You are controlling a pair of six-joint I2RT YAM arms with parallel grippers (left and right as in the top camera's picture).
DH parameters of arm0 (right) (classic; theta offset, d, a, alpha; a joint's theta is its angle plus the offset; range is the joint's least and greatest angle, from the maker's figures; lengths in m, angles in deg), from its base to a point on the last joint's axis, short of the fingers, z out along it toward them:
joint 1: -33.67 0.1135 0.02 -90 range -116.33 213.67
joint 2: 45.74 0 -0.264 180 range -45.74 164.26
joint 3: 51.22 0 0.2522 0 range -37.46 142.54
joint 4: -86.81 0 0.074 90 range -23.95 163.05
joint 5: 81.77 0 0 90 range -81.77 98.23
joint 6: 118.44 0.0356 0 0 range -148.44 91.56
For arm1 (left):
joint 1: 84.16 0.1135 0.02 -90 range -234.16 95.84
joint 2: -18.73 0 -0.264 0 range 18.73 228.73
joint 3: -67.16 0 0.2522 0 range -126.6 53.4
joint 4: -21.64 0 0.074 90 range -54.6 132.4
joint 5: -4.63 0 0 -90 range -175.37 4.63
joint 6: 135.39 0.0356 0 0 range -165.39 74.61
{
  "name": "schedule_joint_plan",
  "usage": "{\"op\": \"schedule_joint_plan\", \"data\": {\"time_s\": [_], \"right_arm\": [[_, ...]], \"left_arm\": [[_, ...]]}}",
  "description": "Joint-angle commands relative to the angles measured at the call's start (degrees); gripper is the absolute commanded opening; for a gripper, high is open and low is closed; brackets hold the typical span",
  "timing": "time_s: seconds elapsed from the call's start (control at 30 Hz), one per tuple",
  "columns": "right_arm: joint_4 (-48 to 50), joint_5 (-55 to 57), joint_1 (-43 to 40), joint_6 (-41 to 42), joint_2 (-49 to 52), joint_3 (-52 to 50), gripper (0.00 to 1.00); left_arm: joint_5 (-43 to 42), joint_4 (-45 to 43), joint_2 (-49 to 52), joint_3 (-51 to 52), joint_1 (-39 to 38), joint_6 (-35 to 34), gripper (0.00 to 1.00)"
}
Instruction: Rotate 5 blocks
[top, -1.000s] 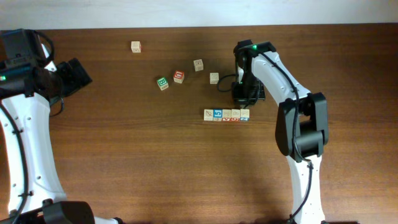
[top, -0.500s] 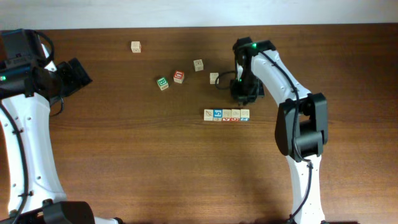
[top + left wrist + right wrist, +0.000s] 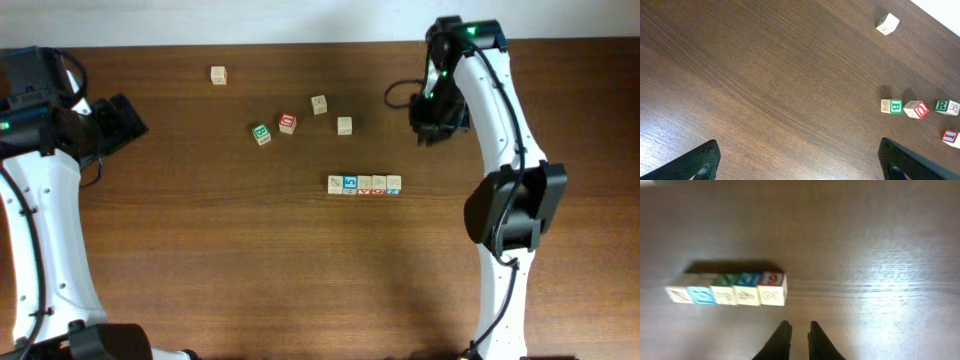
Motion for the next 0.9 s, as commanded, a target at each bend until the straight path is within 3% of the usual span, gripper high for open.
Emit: {"op": "schedule_joint_plan", "data": {"time_s": [0.0,0.33,0.87], "right_arm": [[1.05,-0.28,0.24,-1.22,-0.42,-6.58,0.12],[11.21,-0.31,2.27,-3.13,-0.42,-20.59,0.11],[15.43,-2.58,6.99,1.03,-0.42,-21.44,0.11]], "left_arm": [[-0.66,-0.17,0.57,-1.18,0.09,-0.59,0.99],[-0.61,-0.13,0.57,-1.18,0.09,-0.57,0.99],[-0.61,-0.13,0.57,-1.18,0.09,-0.57,0.99]]}}
